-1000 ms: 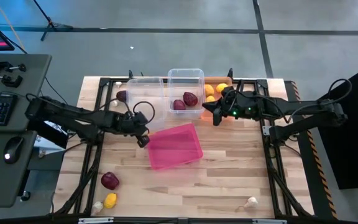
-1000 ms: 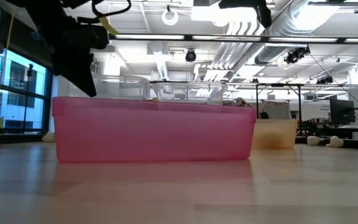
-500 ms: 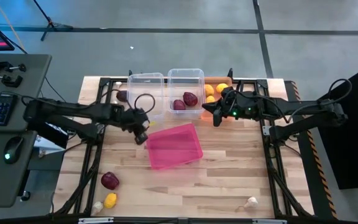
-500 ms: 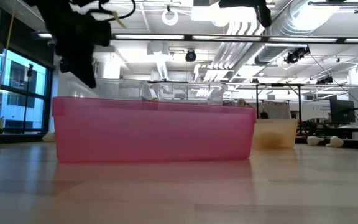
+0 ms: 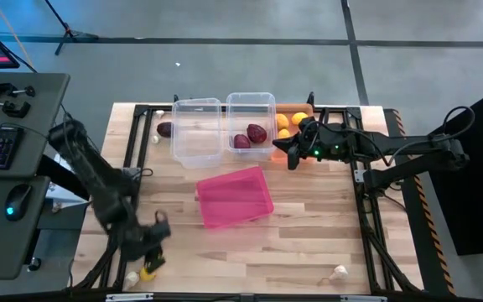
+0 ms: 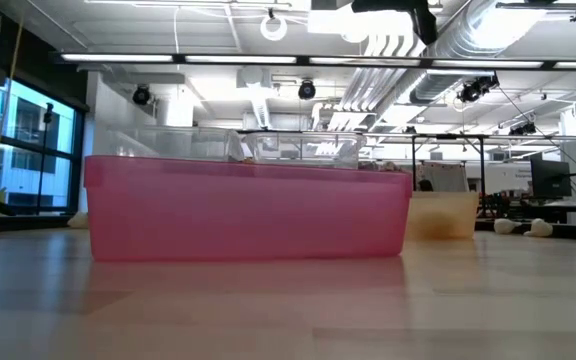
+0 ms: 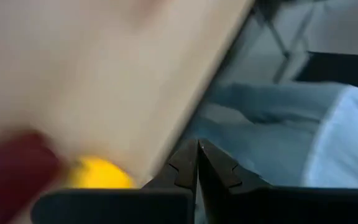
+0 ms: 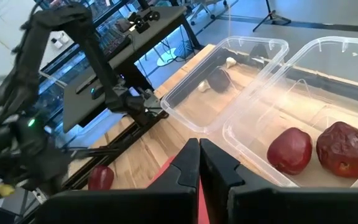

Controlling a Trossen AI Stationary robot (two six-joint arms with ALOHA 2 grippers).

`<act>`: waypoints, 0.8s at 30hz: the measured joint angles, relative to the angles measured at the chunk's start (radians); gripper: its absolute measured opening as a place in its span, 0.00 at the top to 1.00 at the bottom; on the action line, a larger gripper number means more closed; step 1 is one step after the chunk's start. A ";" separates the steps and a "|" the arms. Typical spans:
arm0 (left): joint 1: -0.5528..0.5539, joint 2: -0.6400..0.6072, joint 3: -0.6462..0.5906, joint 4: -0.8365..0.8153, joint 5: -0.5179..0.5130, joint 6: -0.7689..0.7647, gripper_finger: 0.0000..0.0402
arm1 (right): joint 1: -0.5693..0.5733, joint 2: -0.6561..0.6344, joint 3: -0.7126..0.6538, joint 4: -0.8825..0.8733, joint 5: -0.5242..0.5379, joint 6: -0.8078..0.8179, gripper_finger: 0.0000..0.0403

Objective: Sort produce into baskets
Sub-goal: Put the yellow lemon into the orange bin

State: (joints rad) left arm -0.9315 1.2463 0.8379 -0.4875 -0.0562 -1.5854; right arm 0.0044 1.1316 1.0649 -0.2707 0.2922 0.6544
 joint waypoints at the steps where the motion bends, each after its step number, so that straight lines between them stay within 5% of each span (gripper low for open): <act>1: -0.036 0.028 0.000 0.054 -0.003 -0.052 1.00 | 0.000 0.000 0.000 0.000 0.012 0.000 1.00; 6: -0.100 0.146 0.000 0.167 0.156 -0.239 0.95 | 0.000 0.000 0.000 -0.001 0.041 -0.005 1.00; 11: -0.093 0.192 0.000 0.167 0.343 -0.240 0.78 | 0.000 0.000 0.000 -0.003 0.040 -0.007 1.00; 24: -0.077 0.194 0.000 0.155 0.437 -0.367 0.36 | 0.000 0.000 0.000 -0.055 0.039 -0.008 1.00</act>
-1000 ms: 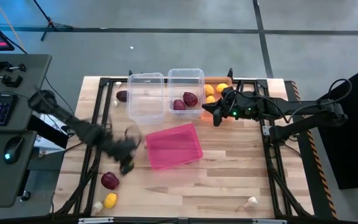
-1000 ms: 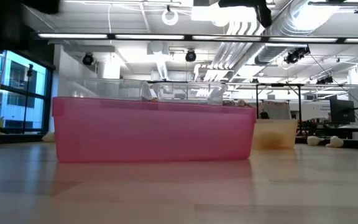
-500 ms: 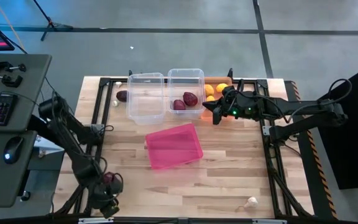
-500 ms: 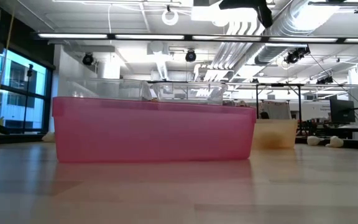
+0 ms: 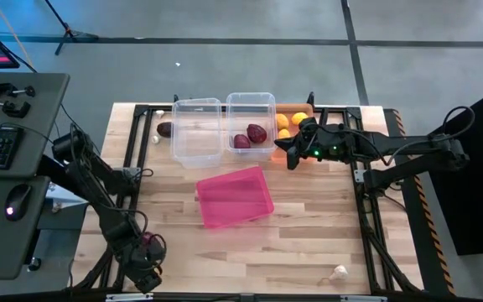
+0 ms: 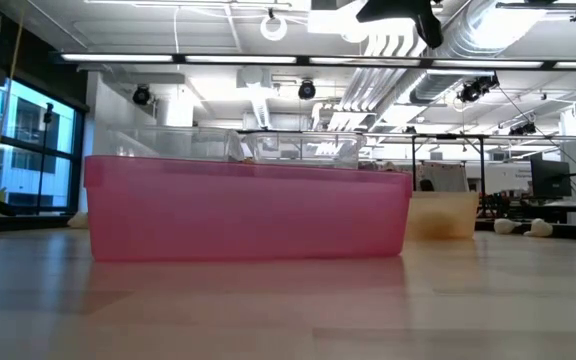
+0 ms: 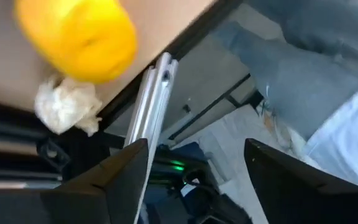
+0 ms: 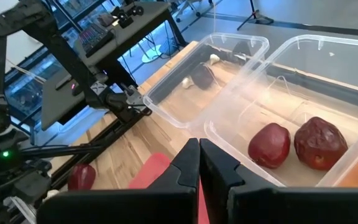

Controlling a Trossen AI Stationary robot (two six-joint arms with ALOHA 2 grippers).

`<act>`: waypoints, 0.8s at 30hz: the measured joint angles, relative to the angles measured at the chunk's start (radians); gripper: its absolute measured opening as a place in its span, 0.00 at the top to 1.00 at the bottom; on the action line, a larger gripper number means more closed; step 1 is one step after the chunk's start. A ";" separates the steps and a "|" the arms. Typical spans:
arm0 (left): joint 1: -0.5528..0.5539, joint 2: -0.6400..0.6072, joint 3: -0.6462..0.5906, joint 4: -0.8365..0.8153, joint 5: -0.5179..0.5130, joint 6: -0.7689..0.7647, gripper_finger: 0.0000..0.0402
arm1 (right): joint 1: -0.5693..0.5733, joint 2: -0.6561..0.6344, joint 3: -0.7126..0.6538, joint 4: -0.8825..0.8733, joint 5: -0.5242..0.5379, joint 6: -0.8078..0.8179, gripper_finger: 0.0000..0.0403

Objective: Sort produce into baskets
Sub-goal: Put the yellow lemon into the orange bin

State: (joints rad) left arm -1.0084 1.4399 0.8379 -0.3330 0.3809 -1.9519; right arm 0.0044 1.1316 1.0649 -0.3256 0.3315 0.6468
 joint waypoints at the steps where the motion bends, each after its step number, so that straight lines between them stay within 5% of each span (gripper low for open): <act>1: -0.002 0.000 0.000 -0.012 -0.006 -0.038 0.35 | 0.000 0.000 0.000 -0.002 0.000 0.000 1.00; 9: 0.017 0.004 0.000 -0.044 -0.237 -0.147 0.34 | 0.000 0.000 0.000 -0.004 -0.002 0.000 1.00; 24: 0.035 0.004 -0.001 0.067 -0.119 -0.212 0.34 | 0.004 0.000 0.000 -0.015 -0.096 -0.042 1.00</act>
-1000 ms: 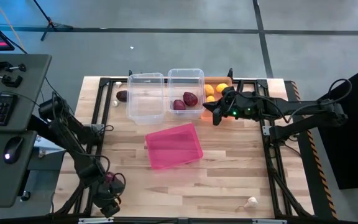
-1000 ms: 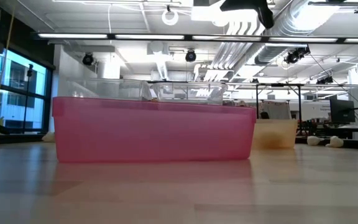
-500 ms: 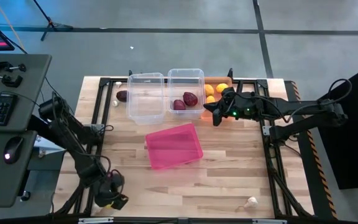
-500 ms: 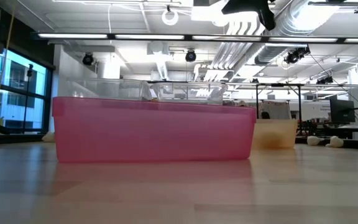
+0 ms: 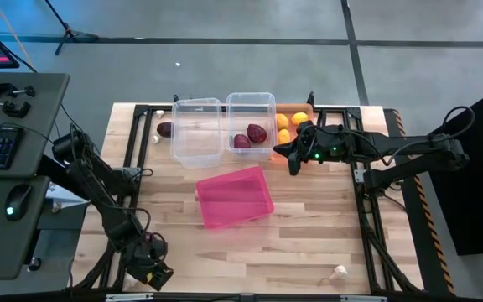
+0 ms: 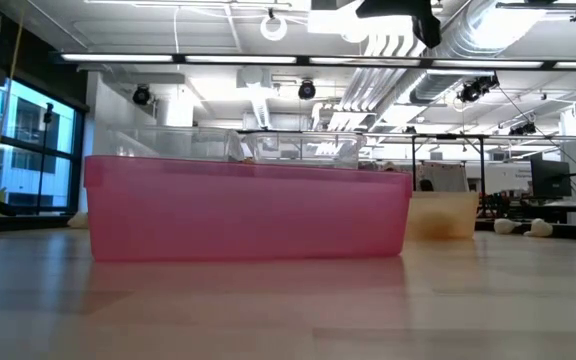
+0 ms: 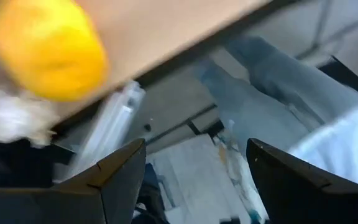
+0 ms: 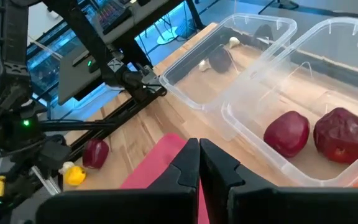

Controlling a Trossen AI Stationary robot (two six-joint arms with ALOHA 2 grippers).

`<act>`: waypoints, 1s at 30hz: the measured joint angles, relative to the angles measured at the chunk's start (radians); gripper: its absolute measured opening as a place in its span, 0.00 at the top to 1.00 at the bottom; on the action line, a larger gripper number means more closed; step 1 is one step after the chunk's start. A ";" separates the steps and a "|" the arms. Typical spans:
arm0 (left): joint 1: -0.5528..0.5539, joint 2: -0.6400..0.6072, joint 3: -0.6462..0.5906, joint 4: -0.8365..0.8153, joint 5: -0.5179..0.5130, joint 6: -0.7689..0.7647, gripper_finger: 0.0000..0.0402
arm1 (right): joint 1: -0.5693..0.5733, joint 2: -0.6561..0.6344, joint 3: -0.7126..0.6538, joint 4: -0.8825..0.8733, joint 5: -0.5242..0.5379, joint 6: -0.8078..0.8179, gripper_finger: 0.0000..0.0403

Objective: Sort produce into baskets
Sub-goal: Put the yellow lemon into the orange bin

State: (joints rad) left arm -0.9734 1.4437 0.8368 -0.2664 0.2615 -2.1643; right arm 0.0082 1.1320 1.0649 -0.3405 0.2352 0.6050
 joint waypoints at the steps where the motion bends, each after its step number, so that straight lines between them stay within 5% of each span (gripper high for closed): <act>1: 0.004 0.000 0.000 0.028 0.000 0.006 0.34 | 0.000 0.000 0.000 0.000 0.000 -0.004 1.00; 9: 0.117 0.000 0.006 0.216 0.059 0.036 0.34 | 0.000 0.000 0.000 -0.001 0.000 -0.047 1.00; 12: 0.144 0.000 0.087 0.063 0.082 0.044 0.34 | 0.000 0.000 0.000 -0.012 0.000 -0.049 1.00; 19: 0.128 0.084 0.407 -0.714 0.066 0.159 0.34 | 0.000 0.000 0.000 -0.043 0.000 -0.064 1.00; 30: 0.065 0.338 0.450 -0.737 0.115 0.177 0.34 | -0.003 0.000 0.000 -0.042 0.000 -0.045 1.00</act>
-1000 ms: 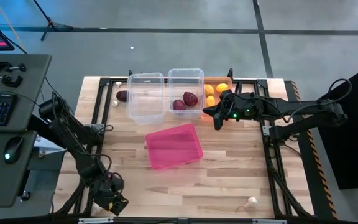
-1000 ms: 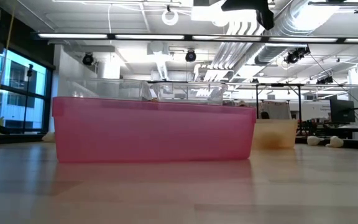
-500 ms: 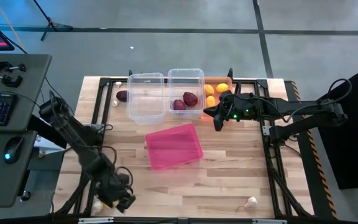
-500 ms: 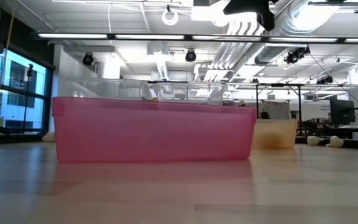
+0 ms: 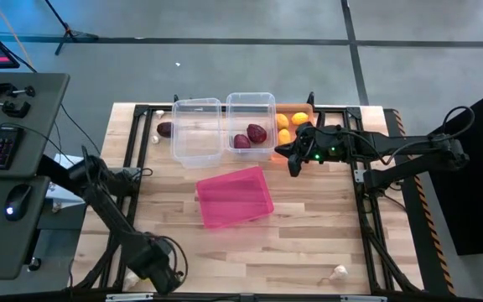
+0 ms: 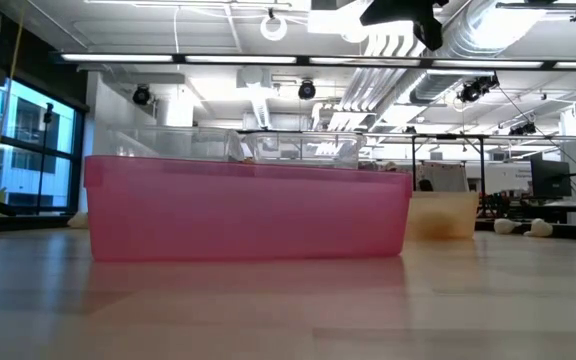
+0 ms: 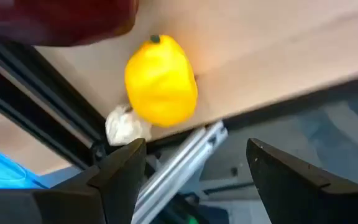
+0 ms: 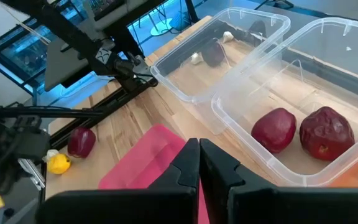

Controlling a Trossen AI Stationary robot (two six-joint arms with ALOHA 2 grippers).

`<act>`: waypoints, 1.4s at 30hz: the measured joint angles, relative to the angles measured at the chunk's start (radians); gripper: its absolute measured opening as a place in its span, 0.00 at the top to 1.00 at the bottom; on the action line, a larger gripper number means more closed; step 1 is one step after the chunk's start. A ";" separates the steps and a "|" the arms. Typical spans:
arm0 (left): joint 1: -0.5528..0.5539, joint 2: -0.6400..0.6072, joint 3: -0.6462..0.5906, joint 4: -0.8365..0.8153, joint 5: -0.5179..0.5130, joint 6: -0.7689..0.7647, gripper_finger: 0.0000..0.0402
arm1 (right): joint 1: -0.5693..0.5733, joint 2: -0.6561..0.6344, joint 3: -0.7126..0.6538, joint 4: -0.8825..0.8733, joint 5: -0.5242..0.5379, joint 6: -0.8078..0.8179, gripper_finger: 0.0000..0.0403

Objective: Sort produce into baskets
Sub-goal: Put the yellow lemon into the orange bin

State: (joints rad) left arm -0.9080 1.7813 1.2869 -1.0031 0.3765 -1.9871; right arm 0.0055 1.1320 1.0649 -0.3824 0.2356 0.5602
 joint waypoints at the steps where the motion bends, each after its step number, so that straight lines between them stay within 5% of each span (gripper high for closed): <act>1: -0.003 0.012 0.000 0.000 -0.003 -0.013 0.34 | 0.000 0.000 0.000 0.000 0.000 0.002 1.00; 14: -0.037 0.080 -0.001 -0.112 -0.053 -0.119 0.34 | 0.000 0.000 0.000 -0.002 0.000 0.038 1.00; 31: -0.073 0.078 -0.171 0.118 -0.061 -0.174 0.34 | 0.000 0.000 0.000 -0.002 0.000 0.069 1.00; 40: -0.076 0.011 -0.179 0.186 -0.060 -0.133 0.66 | 0.002 0.000 0.000 -0.002 0.000 0.069 1.00; 42: -0.076 -0.050 -0.178 0.218 -0.075 -0.084 0.67 | 0.001 0.000 0.000 -0.002 0.000 0.067 1.00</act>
State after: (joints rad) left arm -0.9840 1.7309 1.1088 -0.7851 0.3019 -2.0708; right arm 0.0066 1.1324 1.0649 -0.3843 0.2359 0.6271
